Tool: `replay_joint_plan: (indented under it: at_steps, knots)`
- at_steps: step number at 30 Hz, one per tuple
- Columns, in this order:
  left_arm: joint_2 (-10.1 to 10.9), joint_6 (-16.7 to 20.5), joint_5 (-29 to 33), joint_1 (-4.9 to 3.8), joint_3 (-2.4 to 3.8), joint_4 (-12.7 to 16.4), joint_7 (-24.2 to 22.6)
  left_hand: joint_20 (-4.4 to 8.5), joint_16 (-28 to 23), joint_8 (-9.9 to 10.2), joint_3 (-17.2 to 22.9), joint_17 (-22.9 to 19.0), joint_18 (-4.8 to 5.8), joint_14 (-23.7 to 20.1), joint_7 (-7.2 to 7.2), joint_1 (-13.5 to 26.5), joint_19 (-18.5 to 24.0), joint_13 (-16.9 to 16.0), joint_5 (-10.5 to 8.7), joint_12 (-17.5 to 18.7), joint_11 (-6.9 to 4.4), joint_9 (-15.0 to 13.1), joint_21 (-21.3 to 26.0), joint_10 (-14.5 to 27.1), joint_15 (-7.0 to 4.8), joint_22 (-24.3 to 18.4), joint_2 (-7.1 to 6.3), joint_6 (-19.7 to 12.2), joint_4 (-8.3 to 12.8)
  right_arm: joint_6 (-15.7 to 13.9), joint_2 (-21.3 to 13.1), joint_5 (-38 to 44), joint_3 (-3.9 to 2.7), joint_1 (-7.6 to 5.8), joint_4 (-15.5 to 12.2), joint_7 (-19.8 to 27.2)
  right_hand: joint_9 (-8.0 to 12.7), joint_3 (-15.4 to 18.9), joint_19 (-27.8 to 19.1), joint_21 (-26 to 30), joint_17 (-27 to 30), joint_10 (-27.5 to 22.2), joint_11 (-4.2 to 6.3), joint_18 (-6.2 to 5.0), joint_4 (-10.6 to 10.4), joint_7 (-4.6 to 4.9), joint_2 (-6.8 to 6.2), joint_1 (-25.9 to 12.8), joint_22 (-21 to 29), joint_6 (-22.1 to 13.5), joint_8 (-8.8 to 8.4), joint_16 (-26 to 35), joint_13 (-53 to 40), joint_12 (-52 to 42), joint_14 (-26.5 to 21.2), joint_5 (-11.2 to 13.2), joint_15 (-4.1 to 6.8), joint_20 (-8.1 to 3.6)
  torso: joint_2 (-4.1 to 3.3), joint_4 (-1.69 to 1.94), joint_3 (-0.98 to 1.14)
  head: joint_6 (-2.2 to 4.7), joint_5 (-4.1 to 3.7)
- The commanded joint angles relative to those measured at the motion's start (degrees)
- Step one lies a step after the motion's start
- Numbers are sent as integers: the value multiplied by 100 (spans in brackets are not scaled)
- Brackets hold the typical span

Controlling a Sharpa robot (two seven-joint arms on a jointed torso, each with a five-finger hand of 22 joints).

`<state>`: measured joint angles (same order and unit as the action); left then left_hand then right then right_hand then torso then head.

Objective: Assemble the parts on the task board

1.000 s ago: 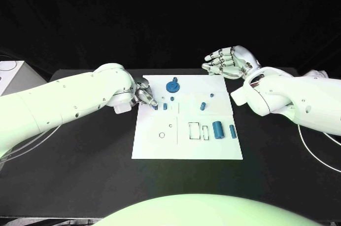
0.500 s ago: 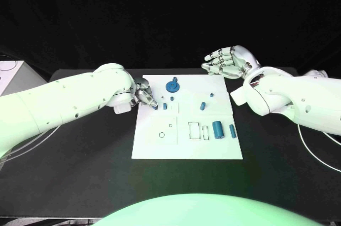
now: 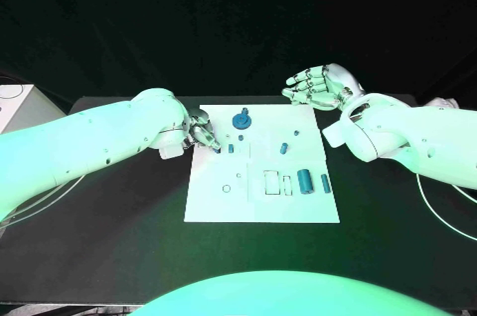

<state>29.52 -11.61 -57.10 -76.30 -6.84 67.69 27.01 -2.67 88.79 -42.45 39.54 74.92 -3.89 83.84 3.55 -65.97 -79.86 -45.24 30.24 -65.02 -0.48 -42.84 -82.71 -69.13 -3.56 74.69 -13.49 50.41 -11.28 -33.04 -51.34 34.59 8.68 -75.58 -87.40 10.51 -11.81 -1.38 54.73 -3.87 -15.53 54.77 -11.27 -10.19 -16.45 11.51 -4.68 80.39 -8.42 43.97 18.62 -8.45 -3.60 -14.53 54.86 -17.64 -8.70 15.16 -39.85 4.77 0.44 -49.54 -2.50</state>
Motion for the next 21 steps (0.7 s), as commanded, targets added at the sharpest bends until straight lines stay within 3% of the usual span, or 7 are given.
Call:
replay_joint_plan:
  at_steps: [1,21]
  knots:
    - [-25,-133,-26,4,-1,-20,-53,17,26,-15,1095,1333,31,561,1,-6,-20,-3,10,0,-28,-5,-22,-4,-43,4,68,50,1134,70,1,12,-3,1,-4,41,7,-26,-58,17,7,41,16,-28,2,309,-24,-4,7,41,-25,28,1,33,9,-25,-25,-2,0,2,3,-5,3]
    - [-210,-345,-34,15,-31,-272,-30,18,25,-12,1101,1331,31,560,1,-3,-21,6,5,6,-28,-4,-23,0,-44,6,69,51,1141,63,-6,12,-3,1,-21,39,9,-28,-64,18,14,44,16,-28,2,309,-26,-5,14,42,-27,32,1,39,12,-25,-26,-1,-3,-8,8,-46,-6]
